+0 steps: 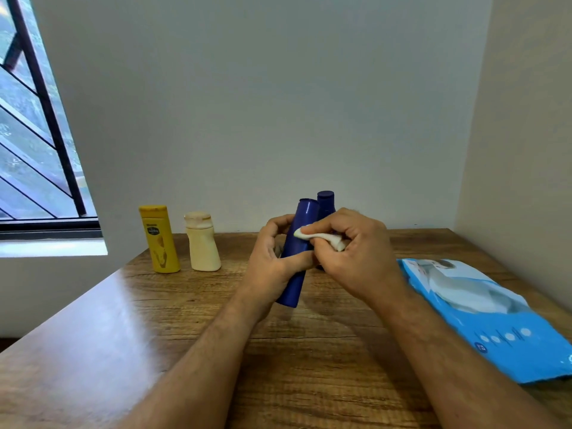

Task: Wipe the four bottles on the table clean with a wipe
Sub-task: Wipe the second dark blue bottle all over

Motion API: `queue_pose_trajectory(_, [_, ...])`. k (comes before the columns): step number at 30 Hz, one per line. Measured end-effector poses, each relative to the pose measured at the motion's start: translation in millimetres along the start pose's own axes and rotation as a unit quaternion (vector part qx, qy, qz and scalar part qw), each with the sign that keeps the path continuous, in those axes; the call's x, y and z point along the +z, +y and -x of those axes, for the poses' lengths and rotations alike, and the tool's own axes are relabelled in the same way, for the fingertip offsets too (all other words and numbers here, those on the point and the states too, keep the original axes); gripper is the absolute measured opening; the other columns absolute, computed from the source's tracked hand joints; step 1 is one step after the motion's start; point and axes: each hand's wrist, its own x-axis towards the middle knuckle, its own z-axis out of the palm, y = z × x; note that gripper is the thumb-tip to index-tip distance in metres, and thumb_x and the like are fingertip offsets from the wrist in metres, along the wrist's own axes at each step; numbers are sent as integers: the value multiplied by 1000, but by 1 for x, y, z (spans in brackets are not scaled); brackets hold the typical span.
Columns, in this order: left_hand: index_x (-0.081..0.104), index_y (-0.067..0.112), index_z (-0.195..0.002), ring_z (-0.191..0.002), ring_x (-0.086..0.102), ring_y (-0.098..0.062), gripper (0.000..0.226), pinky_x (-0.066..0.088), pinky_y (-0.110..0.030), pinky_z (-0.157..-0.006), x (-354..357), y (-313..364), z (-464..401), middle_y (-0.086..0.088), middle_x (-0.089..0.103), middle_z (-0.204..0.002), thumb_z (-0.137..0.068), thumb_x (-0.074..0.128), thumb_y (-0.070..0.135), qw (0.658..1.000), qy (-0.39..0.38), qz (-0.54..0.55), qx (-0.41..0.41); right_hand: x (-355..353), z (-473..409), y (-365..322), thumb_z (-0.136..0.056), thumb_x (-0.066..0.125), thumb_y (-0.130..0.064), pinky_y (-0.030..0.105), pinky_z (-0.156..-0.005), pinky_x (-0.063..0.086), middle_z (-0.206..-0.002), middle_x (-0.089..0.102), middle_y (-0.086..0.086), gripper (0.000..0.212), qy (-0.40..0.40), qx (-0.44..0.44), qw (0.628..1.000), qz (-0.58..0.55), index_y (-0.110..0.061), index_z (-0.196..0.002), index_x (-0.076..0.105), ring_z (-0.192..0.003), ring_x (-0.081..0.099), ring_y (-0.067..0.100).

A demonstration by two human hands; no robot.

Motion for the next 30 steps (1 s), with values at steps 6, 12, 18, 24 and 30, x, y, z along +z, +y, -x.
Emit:
queue_pose_trajectory(6, [63, 15, -130, -87, 66, -20, 53, 56, -33, -76, 0, 0, -2, -8, 71, -112, -77, 72, 16, 994, -65, 77, -46, -2, -6, 9, -92, 68, -23, 9, -73, 46, -95, 70, -10, 19, 119, 45, 991, 36, -26, -110, 74, -85, 62, 3])
queue_pose_trajectory(12, [66, 7, -117, -83, 70, -21, 37, 58, -34, -74, 1, 10, -1, -13, 74, -101, -91, 57, 32, 974, 32, 204, -89, 5, 0, 2, -87, 72, -19, 9, -68, 46, -89, 68, -16, 21, -31, -8, 999, 10, -33, -101, 77, -79, 62, 2])
queue_pose_trajectory(18, [65, 3, -118, -86, 72, -25, 39, 58, -40, -81, -1, 11, -5, -17, 74, -102, -102, 45, 33, 947, 67, 285, -135, 8, 4, -2, -87, 69, -20, 10, -67, 45, -80, 60, -21, 19, -110, -25, 993, 41, -34, -97, 77, -77, 59, 0])
queue_pose_trajectory(24, [63, 9, -122, -81, 69, -23, 36, 53, -42, -78, 7, 10, 3, -12, 72, -101, -91, 54, 25, 964, -41, 228, -132, 2, -2, 2, -92, 66, -20, 4, -76, 43, -100, 67, -8, 20, 84, 30, 995, 50, -27, -110, 72, -86, 59, 2])
queue_pose_trajectory(30, [65, 9, -121, -78, 71, -21, 34, 59, -35, -68, 4, 10, -1, -12, 74, -96, -101, 45, 28, 949, 32, 286, -129, 7, 1, -2, -88, 71, -21, 6, -71, 46, -99, 66, -14, 18, -77, 54, 995, -27, -35, -99, 75, -86, 61, -1])
